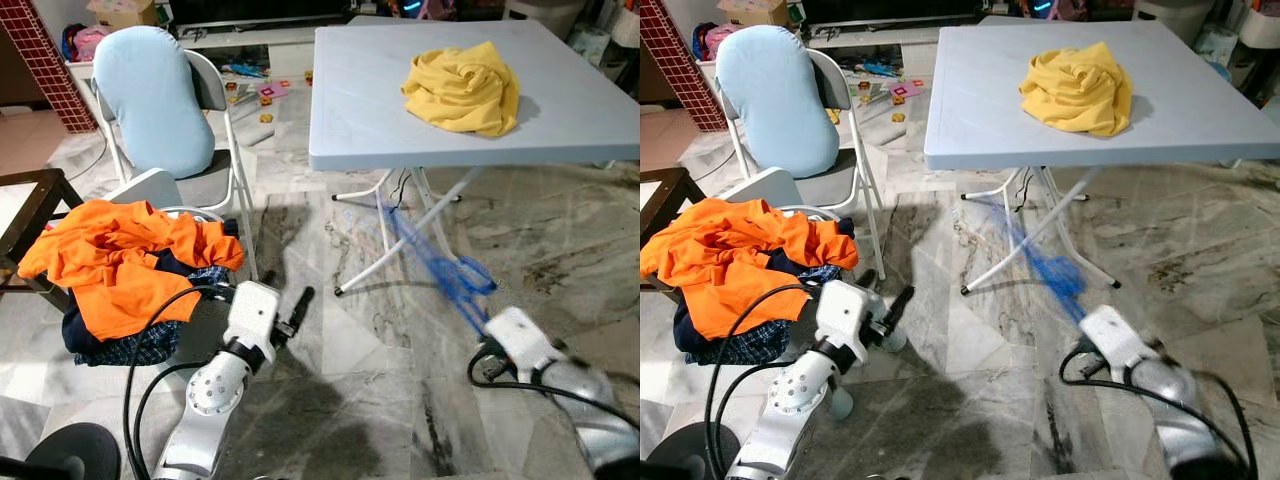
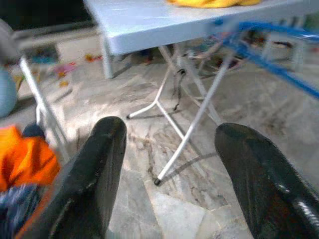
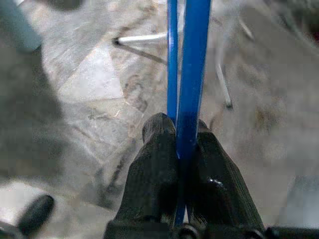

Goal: Hang hanger

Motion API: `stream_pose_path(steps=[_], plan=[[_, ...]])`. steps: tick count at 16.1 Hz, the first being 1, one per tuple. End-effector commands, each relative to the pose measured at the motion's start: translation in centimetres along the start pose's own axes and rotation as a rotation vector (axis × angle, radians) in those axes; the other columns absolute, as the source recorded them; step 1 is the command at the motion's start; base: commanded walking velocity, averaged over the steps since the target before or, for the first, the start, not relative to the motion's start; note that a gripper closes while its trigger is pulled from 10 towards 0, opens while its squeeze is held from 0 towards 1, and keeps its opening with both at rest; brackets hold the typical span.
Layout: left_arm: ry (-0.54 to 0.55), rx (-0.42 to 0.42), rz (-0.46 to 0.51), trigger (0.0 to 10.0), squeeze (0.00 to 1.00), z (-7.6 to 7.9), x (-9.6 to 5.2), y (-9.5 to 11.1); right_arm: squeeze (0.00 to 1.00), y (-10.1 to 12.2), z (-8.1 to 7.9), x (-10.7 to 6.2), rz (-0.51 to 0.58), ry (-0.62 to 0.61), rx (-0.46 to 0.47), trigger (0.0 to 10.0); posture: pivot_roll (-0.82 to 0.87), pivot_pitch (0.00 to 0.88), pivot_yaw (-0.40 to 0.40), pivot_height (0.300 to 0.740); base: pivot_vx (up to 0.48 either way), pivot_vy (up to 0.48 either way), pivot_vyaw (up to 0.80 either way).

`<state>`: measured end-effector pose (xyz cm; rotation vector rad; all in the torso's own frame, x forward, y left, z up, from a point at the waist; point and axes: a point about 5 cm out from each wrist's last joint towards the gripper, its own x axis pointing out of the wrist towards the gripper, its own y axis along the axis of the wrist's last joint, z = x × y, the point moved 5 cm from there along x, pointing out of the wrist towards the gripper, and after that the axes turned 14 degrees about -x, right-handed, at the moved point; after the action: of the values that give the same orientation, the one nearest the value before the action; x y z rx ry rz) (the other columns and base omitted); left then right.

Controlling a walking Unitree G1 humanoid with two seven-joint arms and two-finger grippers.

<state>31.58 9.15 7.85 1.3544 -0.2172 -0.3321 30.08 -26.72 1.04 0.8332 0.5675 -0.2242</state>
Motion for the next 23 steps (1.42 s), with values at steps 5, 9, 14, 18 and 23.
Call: stream_pose_path(steps=[5, 9, 14, 18, 23], plan=[[0.036, -0.118, -0.046, 10.0, 1.00, -0.8, 1.0, 0.0, 0.00, 0.8, -1.6, -1.6, -0.045, -0.180, 0.408, 0.0, -0.12, 0.068, 0.051, 0.740, 0.000, 0.000, 0.00], [0.006, -0.163, -0.073, 10.0, 0.93, 0.3, 1.0, -0.6, 0.00, 0.9, -2.5, -2.0, -0.085, -0.194, 0.453, 9.6, -0.13, 0.075, 0.044, 0.740, 0.000, 0.000, 0.00], [-0.044, -0.195, -0.098, 10.0, 0.00, 1.3, 1.1, -1.0, 0.00, 1.4, -1.7, -2.3, -0.115, -0.237, 0.450, 10.0, -0.14, 0.074, 0.039, 0.740, 0.053, 0.000, -0.56], [-0.098, -0.201, -0.115, 10.0, 0.00, 2.3, 1.1, -1.2, 0.00, 1.5, -1.3, -2.3, -0.119, -0.253, 0.437, 10.0, -0.14, 0.073, 0.040, 0.740, 0.329, 0.061, -0.76], [-0.126, -0.201, -0.132, 10.0, 0.00, 2.6, 1.1, -1.4, 0.00, 1.7, -1.5, -2.1, -0.123, -0.250, 0.429, 10.0, -0.14, 0.071, 0.044, 0.740, 0.328, 0.000, -0.76]])
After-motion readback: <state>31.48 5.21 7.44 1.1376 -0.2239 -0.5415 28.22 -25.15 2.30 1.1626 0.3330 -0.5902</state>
